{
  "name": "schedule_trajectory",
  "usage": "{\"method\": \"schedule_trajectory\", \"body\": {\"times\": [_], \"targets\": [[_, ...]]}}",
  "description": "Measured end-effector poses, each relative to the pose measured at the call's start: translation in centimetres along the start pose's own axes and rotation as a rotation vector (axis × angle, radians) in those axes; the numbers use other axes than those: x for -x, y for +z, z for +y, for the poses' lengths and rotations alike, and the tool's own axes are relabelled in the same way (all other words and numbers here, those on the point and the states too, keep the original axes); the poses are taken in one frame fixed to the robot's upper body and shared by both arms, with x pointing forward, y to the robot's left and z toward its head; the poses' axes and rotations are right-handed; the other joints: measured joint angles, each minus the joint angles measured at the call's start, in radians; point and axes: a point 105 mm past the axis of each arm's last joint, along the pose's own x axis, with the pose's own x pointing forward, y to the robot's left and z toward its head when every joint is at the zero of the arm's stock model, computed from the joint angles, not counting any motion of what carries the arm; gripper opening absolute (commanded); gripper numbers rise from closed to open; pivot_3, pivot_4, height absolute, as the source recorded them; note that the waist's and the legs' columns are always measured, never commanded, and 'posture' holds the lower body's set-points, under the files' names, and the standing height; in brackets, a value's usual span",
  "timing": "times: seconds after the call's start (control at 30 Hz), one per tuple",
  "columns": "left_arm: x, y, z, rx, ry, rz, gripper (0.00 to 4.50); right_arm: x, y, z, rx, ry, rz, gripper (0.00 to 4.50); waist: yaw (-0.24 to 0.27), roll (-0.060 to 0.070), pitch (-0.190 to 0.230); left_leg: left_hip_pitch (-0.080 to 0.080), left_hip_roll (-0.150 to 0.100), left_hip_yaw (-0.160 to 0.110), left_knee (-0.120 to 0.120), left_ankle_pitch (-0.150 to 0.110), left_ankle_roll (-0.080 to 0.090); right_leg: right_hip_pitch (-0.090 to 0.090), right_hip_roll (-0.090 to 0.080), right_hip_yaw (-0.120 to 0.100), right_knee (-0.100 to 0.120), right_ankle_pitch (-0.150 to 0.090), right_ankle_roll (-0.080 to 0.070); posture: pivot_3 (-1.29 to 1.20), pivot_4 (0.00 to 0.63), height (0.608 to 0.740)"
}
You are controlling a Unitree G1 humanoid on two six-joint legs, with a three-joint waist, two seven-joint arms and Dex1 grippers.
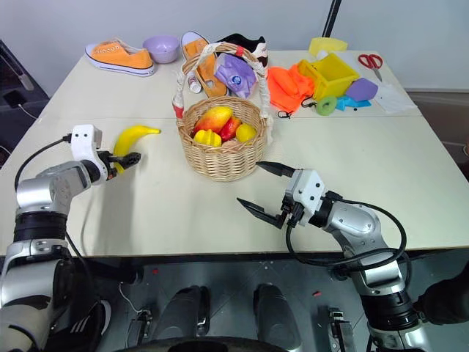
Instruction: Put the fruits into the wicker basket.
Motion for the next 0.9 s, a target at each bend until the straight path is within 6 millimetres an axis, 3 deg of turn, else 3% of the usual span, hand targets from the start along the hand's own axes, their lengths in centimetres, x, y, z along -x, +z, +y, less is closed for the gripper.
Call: {"method": "schedule_trajectory", "body": {"times": [0.1,0.2,0.37,0.43,0.6,0.7,0.8,0.9], "targets": [[-0.3,0.2,0.5,-0.006,0.032,-0.005,4.5,0.0,-0.1,0.0,0.001,-0.002,0.006,4.42,0.0,0.0,0.0,0.0,0.0,0.0,0.001,0.0,0.0,0.0,-0.001,0.0,0.0,0.0,0.0,0.0,0.15,0.74],[-0.5,0.1,0.6,-0.013,0.043,-0.008,3.7,0.0,-0.1,-0.1,0.001,-0.004,0.009,4.5,-0.001,0.0,0.0,0.0,0.0,0.0,0.001,0.0,0.0,0.0,-0.001,0.0,0.0,0.0,0.0,0.0,0.15,0.74],[-0.4,-0.1,0.5,-0.018,0.04,-0.006,1.02,-0.1,-0.4,-0.5,0.003,-0.014,0.015,4.5,-0.001,0.0,0.0,0.0,0.0,0.0,0.001,0.0,0.0,0.0,-0.001,0.0,0.0,0.0,0.0,0.0,0.15,0.74],[-0.3,-0.2,0.5,-0.026,0.041,-0.01,0.43,-0.1,-0.4,-0.6,0.002,-0.018,0.016,4.5,0.0,0.0,0.0,0.0,0.0,0.0,0.001,0.0,0.0,0.001,-0.001,0.0,0.0,0.0,0.0,0.0,0.15,0.74],[0.7,-0.6,1.8,-0.032,0.114,-0.051,0.43,-0.2,-0.4,-0.8,-0.001,-0.024,0.012,4.5,-0.006,0.0,0.0,0.0,0.0,0.0,0.0,0.0,0.0,0.0,-0.001,0.0,0.0,0.0,0.001,0.0,0.15,0.74],[2.7,-0.2,2.8,-0.058,0.158,-0.132,0.43,0.0,-0.9,-1.2,-0.012,-0.04,0.022,4.5,-0.005,0.0,0.0,0.0,0.001,0.0,0.0,0.0,0.0,-0.001,-0.001,0.0,0.001,0.0,0.001,0.0,0.15,0.74],[5.5,1.1,0.8,0.034,0.026,-0.311,0.43,0.2,-1.3,-1.6,-0.02,-0.061,0.032,4.5,-0.001,-0.001,0.0,0.0,0.001,0.001,-0.001,0.0,0.0,-0.001,-0.003,0.0,0.0,0.0,0.0,0.0,0.15,0.74],[8.9,0.6,-2.6,0.09,-0.214,-0.388,0.43,0.6,-1.8,-2.4,-0.025,-0.093,0.041,4.5,-0.001,-0.001,0.0,0.0,0.001,0.001,0.0,0.0,0.0,0.0,-0.005,0.0,0.0,-0.001,-0.003,0.0,0.15,0.74]]}}
